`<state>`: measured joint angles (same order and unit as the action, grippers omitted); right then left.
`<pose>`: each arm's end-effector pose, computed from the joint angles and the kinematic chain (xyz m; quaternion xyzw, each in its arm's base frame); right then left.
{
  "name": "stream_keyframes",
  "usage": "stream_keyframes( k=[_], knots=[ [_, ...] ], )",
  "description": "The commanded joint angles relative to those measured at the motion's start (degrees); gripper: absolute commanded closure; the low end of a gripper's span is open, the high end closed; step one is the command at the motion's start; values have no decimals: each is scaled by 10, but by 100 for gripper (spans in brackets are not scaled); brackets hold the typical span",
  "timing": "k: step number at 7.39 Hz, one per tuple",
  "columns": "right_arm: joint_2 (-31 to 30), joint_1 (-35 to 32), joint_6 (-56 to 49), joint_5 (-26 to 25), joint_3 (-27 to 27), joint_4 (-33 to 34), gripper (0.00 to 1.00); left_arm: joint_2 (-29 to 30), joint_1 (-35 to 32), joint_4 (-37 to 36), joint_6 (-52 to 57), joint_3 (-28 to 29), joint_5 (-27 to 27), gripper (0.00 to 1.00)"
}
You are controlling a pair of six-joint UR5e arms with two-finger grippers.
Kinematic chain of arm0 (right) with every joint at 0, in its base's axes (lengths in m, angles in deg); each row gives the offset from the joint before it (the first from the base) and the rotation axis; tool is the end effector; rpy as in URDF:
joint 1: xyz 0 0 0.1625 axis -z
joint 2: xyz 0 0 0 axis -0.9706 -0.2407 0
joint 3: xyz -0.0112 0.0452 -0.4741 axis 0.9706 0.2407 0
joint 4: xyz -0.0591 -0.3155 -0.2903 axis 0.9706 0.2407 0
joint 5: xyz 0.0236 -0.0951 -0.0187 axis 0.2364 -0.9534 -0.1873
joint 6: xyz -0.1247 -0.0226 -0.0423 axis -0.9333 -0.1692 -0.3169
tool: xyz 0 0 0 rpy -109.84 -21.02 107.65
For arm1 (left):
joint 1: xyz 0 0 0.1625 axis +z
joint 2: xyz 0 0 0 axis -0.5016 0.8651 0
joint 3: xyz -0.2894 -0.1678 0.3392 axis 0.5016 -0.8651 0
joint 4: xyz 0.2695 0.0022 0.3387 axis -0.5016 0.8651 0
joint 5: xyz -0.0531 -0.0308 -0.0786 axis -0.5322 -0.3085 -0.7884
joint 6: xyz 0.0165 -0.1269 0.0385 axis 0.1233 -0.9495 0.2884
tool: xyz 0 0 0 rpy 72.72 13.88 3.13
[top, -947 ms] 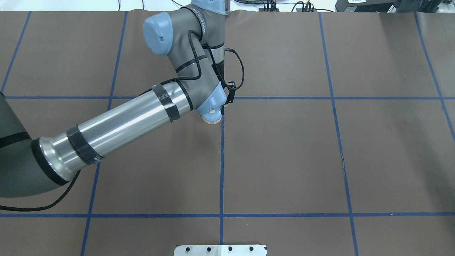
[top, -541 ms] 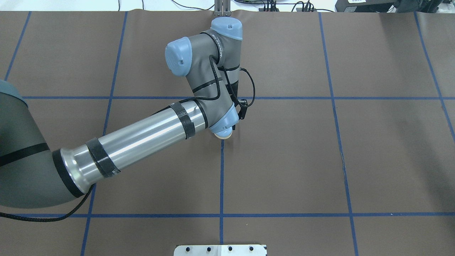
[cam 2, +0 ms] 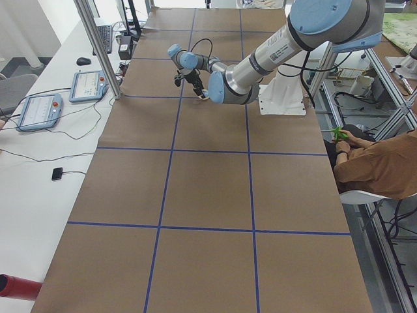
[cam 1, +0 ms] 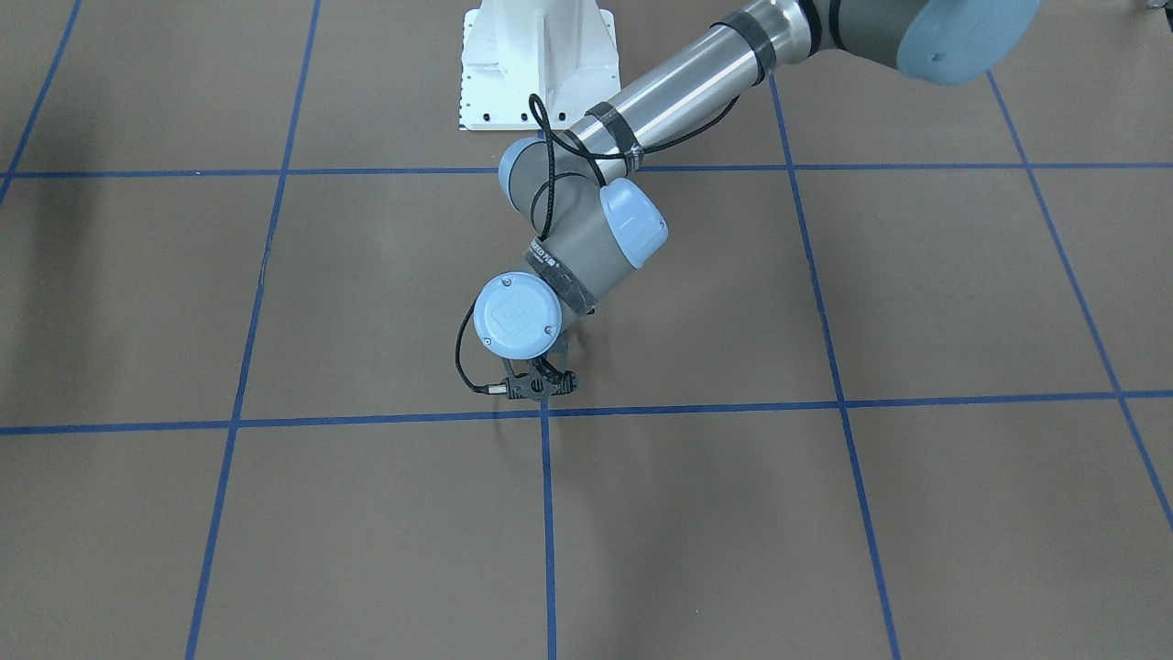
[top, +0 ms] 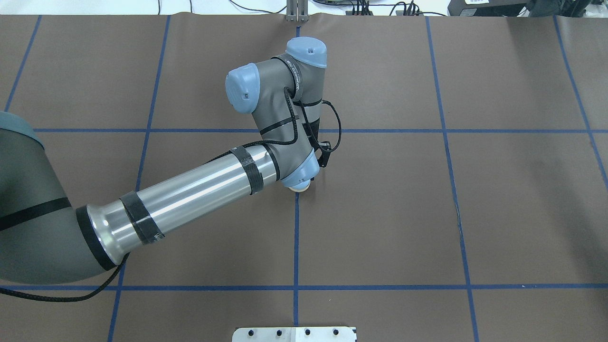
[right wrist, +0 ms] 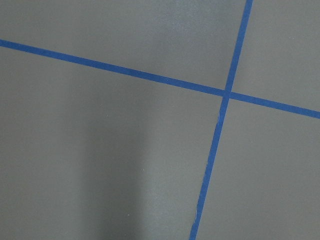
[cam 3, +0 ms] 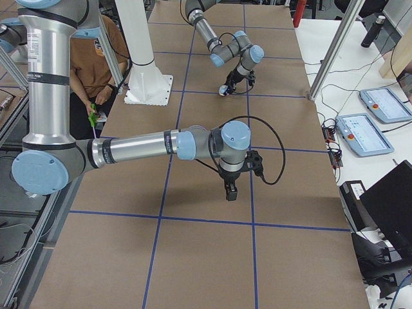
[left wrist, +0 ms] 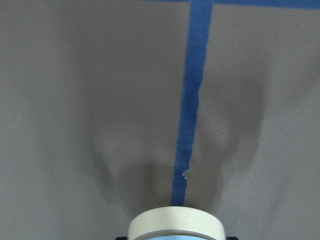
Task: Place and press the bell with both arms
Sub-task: 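Lower the bell onto the table and open the left gripper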
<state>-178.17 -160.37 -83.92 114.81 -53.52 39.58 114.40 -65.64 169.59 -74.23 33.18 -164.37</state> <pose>-0.0069 -0.4829 0.6504 0.0373 -0.3716 -0.1005 0.9222 0.7451 -0.5769 0.2023 -0.2283 0.3485 0.0667 0.9066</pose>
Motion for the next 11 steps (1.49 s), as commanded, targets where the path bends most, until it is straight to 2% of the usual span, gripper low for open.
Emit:
stream_keyframes(
  k=[1,2,4,7,11],
  knots=[
    [0,0,0,1,1,0,0,0,-1,1,0,-1,0,81],
    [1,0,0,1,1,0,0,0,-1,2,0,-1,0,76],
    [4,0,1,1,1,0,0,-3,-1,8,0,-1,0,55],
    [5,0,1,1,0,0,0,-3,-1,9,0,-1,0,33],
    [6,1,2,1,1,0,0,-3,-1,12,-1,-5,1,18]
  ],
)
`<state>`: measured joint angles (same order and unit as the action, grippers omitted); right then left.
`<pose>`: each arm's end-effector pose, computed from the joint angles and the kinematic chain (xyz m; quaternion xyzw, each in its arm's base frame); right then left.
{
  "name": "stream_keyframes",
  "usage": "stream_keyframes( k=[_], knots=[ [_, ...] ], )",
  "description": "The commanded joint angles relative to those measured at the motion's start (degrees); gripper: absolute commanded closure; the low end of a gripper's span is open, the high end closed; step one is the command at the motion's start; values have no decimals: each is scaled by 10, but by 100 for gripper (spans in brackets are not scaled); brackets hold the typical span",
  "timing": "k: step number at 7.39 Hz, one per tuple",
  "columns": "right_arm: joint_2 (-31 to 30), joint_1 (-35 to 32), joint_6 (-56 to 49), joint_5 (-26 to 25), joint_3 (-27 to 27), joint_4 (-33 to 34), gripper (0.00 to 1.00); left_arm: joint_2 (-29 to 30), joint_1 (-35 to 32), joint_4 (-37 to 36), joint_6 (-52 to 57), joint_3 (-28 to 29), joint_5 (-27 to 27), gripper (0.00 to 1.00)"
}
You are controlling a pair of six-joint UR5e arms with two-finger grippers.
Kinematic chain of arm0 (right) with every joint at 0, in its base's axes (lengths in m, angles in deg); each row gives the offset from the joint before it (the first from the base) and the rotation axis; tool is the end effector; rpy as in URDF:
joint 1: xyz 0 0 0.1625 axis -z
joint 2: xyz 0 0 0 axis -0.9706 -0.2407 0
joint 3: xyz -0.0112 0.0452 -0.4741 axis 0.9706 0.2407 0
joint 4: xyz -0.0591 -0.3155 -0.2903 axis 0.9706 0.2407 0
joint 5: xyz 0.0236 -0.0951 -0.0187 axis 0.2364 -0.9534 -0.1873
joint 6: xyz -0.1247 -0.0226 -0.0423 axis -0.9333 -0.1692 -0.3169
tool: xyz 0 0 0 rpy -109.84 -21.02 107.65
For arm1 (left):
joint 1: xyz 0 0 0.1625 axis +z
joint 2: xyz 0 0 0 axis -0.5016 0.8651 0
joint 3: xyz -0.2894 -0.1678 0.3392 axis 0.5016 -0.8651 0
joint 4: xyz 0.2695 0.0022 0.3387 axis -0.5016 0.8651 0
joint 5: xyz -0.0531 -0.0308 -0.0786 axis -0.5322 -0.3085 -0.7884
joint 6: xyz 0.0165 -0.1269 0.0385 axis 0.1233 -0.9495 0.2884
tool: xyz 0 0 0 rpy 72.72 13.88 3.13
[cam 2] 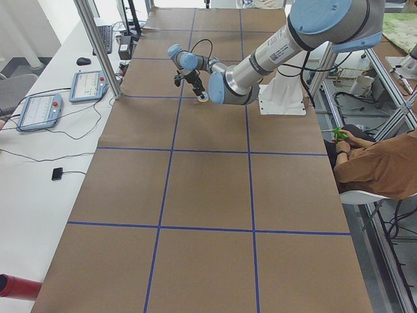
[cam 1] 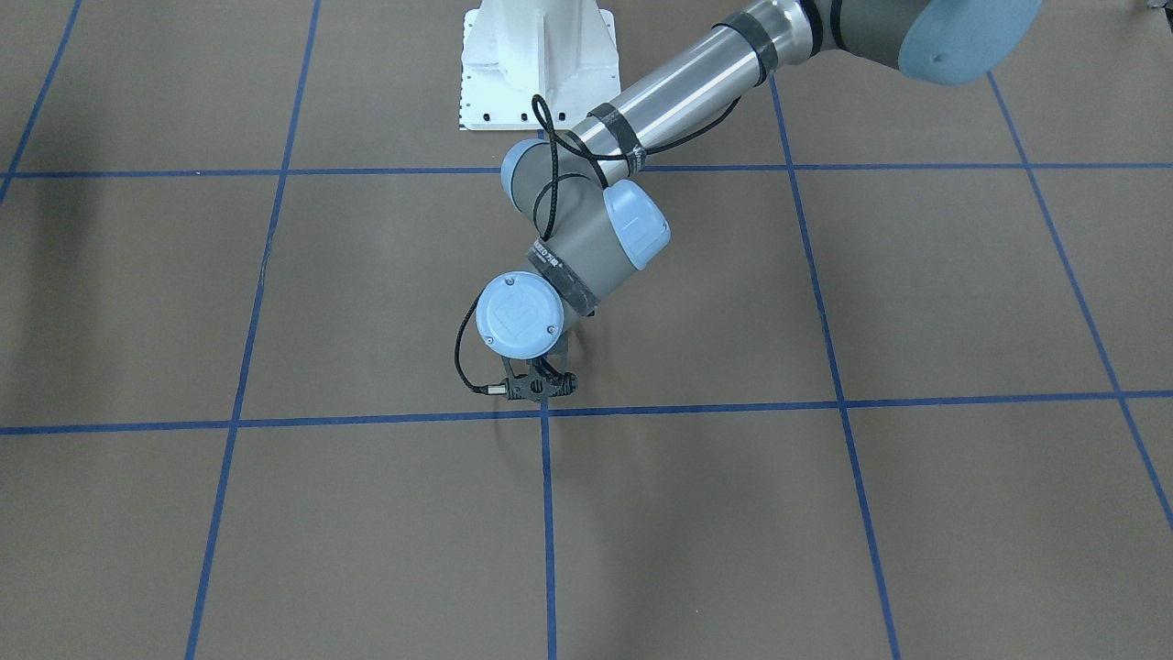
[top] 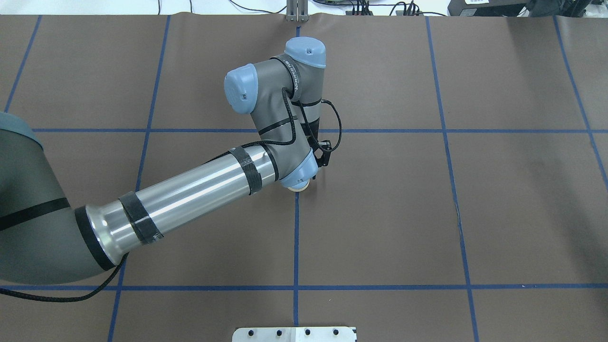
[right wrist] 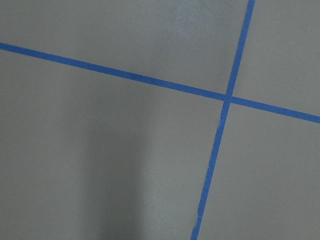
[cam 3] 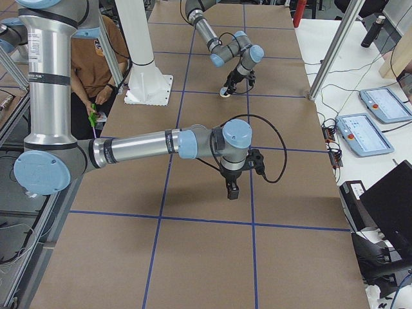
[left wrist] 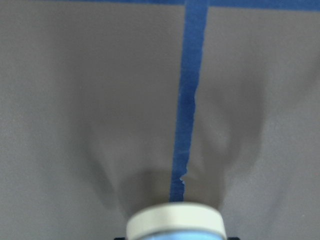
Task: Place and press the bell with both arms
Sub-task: 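Lower the bell onto the table and open the left gripper, then lift the left gripper away from the bell while the right arm approaches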
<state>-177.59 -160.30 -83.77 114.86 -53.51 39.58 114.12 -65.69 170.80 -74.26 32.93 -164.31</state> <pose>-0.0081 -0.4878 0.6455 0.0412 -0.3720 -0.1017 0.9217 0.7449 -0.5779 0.2022 -0.2219 0.3555 0.0700 0.9053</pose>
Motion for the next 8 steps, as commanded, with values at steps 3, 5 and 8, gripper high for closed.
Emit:
stream_keyframes(
  k=[3,5,8],
  knots=[
    [33,17,6,5,0,-57,0,-3,-32,-28,-41,-101,0,15],
    [36,63,34,7,1,-182,0,-70,-75,-101,-37,-257,-1,15],
    [133,206,353,-23,-23,-193,0,-318,-134,-101,78,-514,-4,15]
  ],
)
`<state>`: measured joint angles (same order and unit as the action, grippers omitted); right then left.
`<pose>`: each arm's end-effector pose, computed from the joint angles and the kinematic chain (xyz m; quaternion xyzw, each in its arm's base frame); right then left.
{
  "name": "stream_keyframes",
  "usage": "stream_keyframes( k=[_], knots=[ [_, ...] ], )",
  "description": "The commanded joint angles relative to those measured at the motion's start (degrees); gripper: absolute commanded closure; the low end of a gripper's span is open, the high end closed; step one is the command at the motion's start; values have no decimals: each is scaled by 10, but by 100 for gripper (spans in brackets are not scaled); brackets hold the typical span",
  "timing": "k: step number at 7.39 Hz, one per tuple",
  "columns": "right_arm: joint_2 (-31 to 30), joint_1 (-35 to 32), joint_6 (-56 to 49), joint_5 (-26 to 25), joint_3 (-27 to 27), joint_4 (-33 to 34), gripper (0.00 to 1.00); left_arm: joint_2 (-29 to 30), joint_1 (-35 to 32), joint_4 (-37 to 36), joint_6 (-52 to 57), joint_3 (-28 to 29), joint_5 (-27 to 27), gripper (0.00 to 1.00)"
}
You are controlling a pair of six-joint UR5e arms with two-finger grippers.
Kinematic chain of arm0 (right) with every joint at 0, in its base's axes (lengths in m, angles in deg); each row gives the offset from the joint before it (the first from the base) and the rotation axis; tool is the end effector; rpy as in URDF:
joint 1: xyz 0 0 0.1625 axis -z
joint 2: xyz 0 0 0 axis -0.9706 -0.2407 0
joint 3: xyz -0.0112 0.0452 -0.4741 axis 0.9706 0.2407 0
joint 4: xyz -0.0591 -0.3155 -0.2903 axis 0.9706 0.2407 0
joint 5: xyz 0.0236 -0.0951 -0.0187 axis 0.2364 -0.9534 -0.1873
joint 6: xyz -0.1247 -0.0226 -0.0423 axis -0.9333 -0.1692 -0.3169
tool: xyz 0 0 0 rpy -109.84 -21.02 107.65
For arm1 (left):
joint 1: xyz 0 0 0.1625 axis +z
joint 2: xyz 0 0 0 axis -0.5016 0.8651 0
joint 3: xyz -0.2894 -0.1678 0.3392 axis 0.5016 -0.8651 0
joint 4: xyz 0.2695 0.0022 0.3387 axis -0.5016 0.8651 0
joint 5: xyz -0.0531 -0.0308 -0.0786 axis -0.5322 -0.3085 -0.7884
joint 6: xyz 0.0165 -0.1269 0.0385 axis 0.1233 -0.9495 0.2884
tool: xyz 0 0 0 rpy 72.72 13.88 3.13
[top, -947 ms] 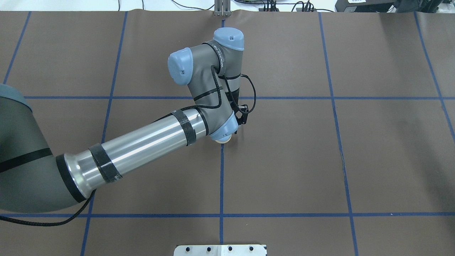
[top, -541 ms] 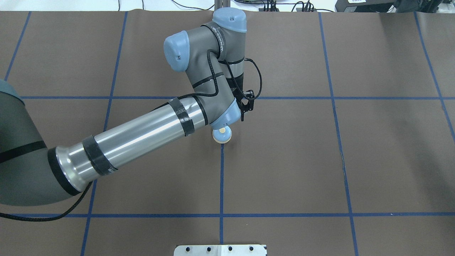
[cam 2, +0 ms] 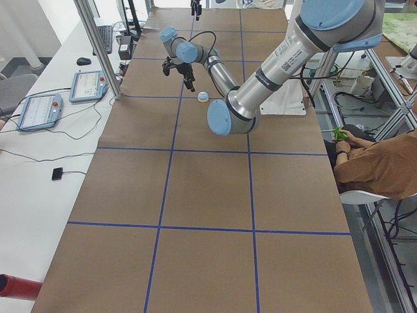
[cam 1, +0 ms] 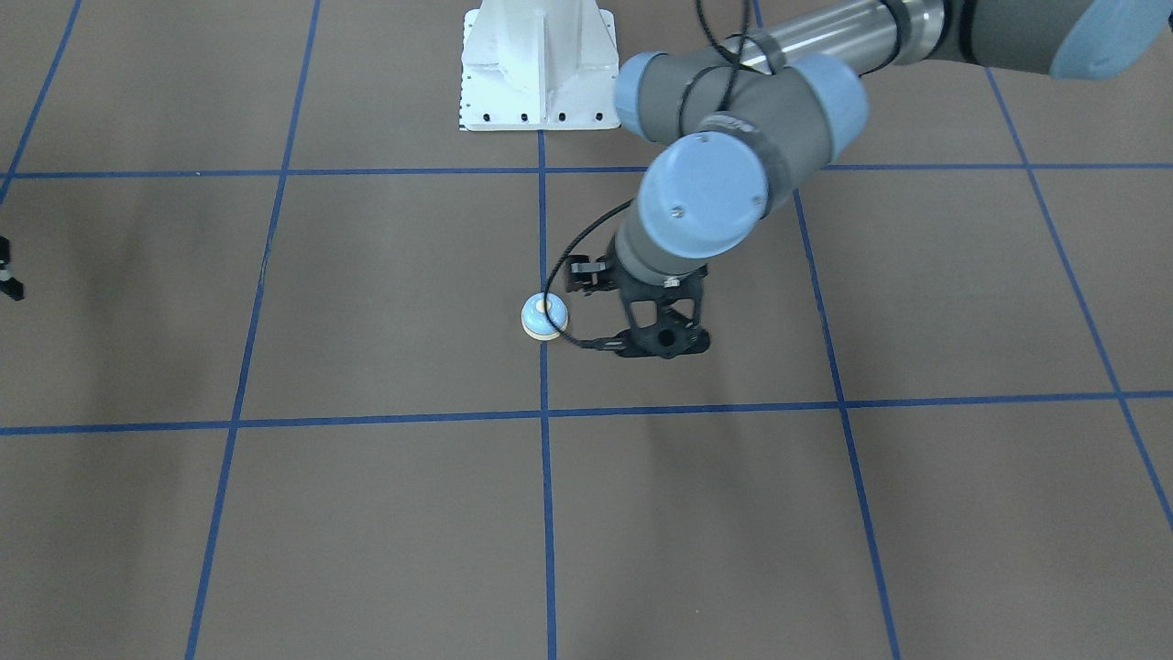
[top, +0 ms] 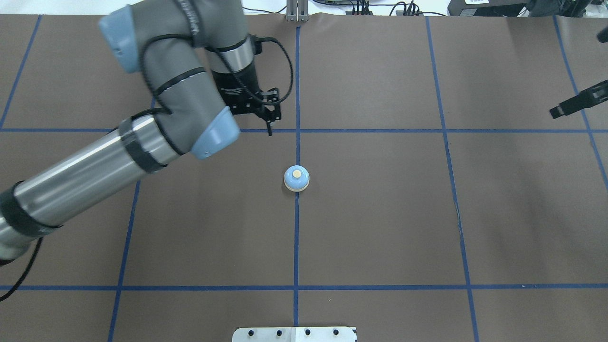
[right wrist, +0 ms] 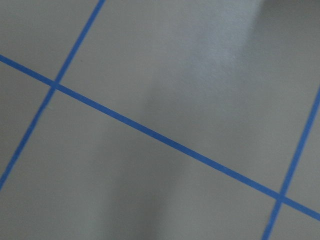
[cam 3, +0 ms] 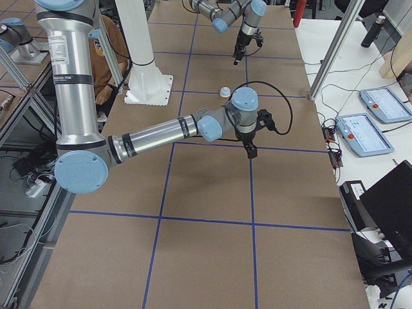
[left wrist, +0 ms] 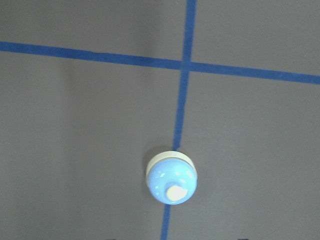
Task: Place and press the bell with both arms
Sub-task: 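Lift the left gripper away from the bell while the right arm approaches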
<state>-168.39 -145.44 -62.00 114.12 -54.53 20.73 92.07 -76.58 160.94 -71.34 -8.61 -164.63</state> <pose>-0.1617 -0.5494 0.5105 0.1488 -0.4203 -0.1356 0.8848 0.5058 -0.5849 0.2220 -0.1232 0.4318 0.0410 0.8926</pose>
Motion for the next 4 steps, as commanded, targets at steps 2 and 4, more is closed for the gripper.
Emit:
stream_keyframes(
  k=[2,4],
  knots=[
    [118,183,322,-98,-22,0,0,-217,-67,-3,113,-209,1,15],
    [182,304,491,-166,-11,3,0,-303,-123,-3,195,-260,2,15]
  ],
)
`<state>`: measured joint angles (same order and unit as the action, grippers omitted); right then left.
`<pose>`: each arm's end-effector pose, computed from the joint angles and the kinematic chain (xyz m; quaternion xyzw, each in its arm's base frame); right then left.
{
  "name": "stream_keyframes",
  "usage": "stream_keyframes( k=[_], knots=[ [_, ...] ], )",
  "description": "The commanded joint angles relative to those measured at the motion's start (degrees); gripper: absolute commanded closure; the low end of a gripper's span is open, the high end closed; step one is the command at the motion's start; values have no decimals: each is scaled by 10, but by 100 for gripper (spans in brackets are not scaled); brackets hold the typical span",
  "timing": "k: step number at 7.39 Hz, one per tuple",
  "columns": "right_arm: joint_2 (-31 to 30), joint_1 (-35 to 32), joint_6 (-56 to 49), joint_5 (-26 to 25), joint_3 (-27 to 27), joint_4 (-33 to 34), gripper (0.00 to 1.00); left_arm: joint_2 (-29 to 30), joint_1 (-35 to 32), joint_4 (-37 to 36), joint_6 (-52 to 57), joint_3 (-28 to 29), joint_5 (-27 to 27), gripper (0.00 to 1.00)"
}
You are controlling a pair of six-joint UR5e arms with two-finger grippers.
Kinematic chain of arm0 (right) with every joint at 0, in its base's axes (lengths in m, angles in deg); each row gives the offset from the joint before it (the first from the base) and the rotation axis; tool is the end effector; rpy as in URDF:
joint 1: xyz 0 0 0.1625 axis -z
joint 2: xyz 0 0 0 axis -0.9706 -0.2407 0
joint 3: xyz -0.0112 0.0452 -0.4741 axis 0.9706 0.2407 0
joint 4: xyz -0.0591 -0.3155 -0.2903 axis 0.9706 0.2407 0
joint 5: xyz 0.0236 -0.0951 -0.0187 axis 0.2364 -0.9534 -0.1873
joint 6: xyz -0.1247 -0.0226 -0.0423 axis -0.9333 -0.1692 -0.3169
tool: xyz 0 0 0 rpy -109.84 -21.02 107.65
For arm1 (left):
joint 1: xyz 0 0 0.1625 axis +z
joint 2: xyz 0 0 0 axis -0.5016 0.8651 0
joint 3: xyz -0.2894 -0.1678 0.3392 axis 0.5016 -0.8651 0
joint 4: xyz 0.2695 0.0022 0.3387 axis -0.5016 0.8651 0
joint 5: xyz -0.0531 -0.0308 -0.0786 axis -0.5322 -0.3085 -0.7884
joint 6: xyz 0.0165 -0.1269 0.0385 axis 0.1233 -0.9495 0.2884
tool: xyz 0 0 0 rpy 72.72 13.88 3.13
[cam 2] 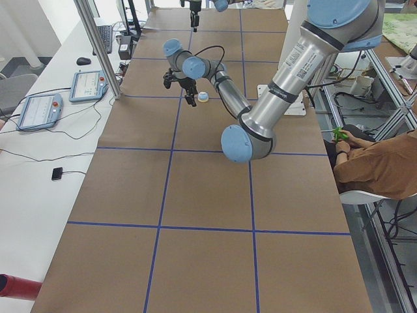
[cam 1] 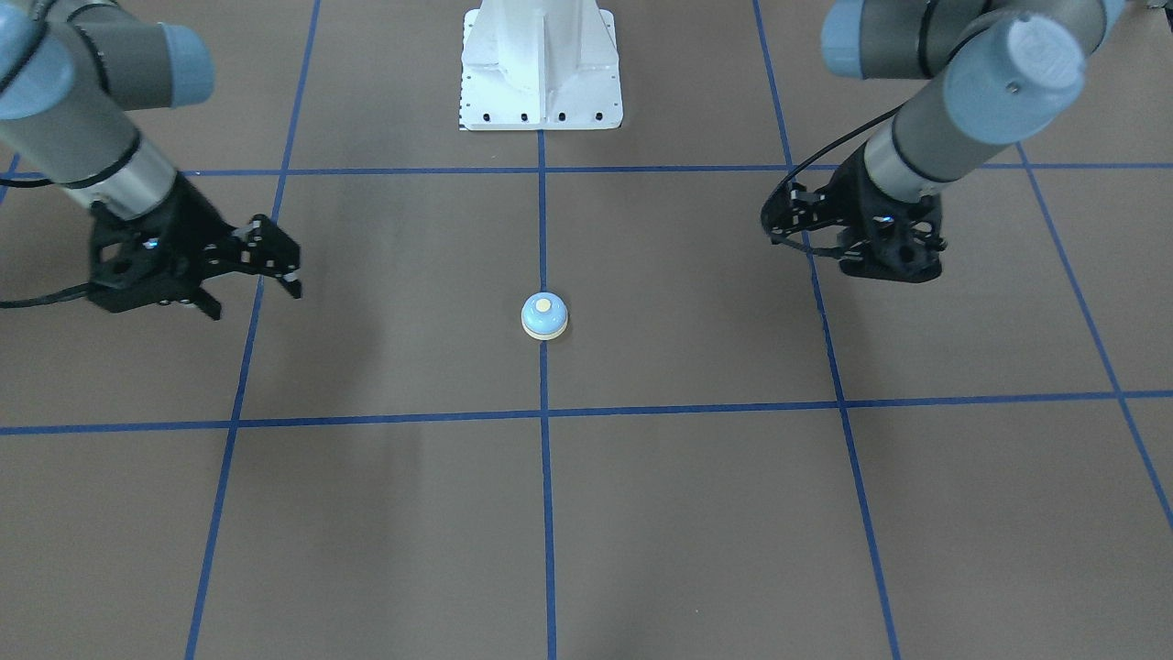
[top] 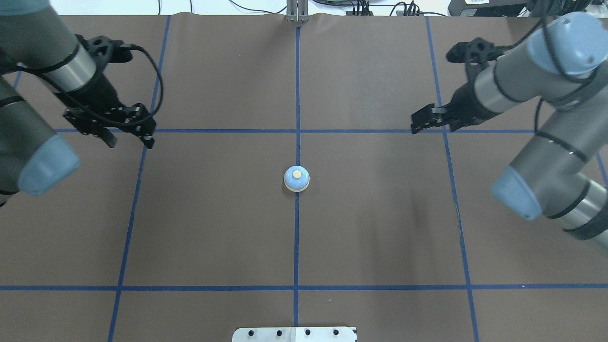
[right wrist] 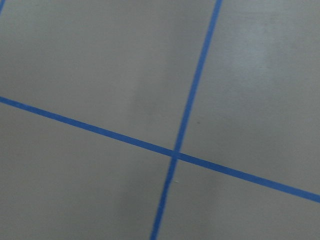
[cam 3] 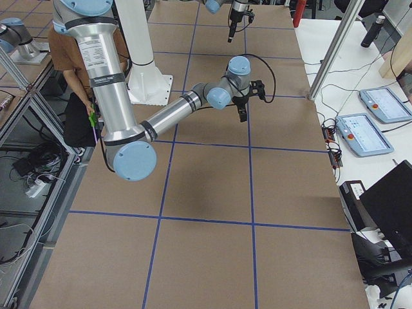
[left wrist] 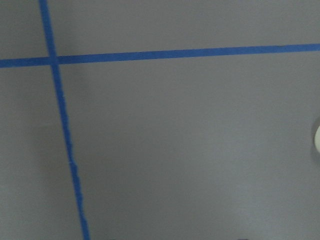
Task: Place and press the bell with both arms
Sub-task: 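Lift the left gripper away from the bell while the right arm approaches, then move the right gripper above the bell and press down on it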
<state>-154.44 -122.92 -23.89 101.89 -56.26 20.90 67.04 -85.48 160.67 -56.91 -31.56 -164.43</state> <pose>-0.3927 -0.5140 0.3597 0.0852 -0.4660 -0.0192 0.8805 0.3181 -0.5246 0.3567 -0.0483 0.4375 0.0756 0.8947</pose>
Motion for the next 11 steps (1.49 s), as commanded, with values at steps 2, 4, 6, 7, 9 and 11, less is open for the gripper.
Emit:
stream_keyframes(
  k=[2,4,6,7,9,11],
  knots=[
    [134,162,216,-130,51,40,87,-80,-60,0,95,-28,3,15],
    [206,192,217,-143,129,52,100,-88,-69,0,104,-27,4,15],
    [228,192,209,-142,179,50,100,-88,-69,0,104,-26,4,15],
    [243,192,207,-143,202,49,100,-88,-69,0,104,-26,4,15],
    [264,181,203,-146,229,47,100,-88,-69,0,104,-26,4,15],
    [271,177,186,-153,249,46,100,-90,-68,0,104,-26,4,15]
  ],
)
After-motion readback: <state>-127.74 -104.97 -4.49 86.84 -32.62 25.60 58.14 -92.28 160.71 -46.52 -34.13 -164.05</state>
